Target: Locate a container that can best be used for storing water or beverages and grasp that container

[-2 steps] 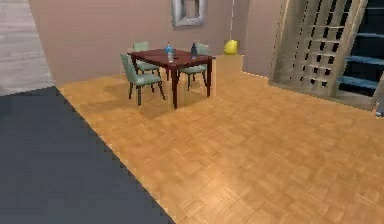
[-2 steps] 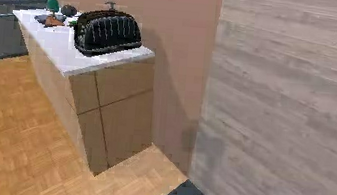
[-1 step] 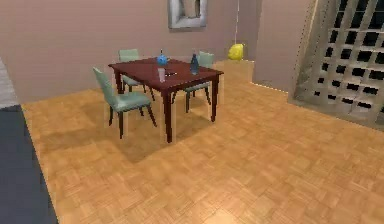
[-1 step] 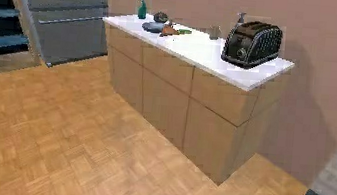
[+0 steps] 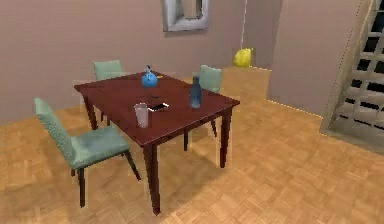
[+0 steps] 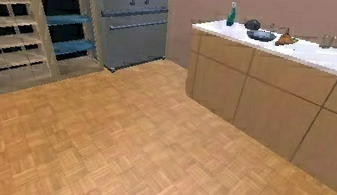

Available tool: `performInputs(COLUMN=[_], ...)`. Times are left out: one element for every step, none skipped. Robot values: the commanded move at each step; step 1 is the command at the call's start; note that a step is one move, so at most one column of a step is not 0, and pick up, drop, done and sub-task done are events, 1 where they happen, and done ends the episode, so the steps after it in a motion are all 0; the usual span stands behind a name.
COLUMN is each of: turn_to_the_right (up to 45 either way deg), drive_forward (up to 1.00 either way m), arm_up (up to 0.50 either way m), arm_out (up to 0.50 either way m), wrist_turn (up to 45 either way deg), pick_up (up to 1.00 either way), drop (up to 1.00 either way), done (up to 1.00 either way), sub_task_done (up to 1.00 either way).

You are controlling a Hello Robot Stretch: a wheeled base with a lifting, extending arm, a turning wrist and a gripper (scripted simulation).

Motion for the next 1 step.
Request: performInputs(turn_to_the_right=[3.0], drive_forward=[0.0], arm_up=[0.0], arm_out=[0.0], wrist_turn=[0.0], pick_up=[0.0], drop=[0.0], done=[0.0], sub_task_done=[0.0])
